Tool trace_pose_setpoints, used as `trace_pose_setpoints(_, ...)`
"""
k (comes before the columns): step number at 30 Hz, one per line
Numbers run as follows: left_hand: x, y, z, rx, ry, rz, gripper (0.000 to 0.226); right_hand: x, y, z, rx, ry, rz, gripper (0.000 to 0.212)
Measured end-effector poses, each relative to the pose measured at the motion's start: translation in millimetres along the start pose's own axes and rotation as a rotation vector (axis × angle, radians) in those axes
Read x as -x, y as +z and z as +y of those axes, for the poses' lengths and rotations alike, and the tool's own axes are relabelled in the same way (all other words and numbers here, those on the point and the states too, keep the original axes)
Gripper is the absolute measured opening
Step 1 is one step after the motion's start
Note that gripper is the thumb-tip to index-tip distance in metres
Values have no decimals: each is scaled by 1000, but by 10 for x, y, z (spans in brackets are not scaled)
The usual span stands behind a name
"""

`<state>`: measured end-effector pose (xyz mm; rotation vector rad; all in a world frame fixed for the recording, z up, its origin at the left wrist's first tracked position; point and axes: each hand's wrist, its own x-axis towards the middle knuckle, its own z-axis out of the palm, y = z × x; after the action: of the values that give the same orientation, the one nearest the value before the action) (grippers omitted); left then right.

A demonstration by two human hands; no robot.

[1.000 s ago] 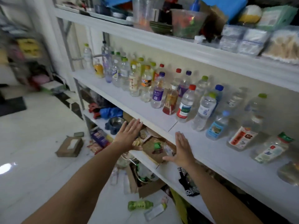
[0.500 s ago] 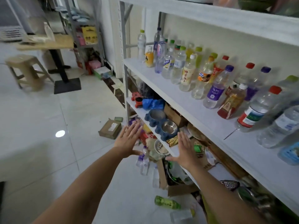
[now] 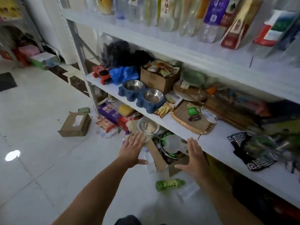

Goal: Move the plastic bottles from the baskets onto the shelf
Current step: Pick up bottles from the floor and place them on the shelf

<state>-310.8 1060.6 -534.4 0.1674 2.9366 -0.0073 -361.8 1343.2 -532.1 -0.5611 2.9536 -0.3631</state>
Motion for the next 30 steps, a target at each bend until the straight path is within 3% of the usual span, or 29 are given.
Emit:
trace_pose_setpoints(6,-632,2038,538,24,77,-7,117,258,1782,957,-89,134,55,149)
trace_pose_setpoints(10,-1057,2911,885,31,141,-7,117,344,2579,1464,-84,232,78,150)
trace_pose_setpoints(22,-1569,3854,1565,103,172,-59,124,492,3697,2006,-152,533,58,138)
trace_pose_setpoints(30,-1654,4189,1515,2,255,-190,121,407,4125,2127,-236,643,32,152)
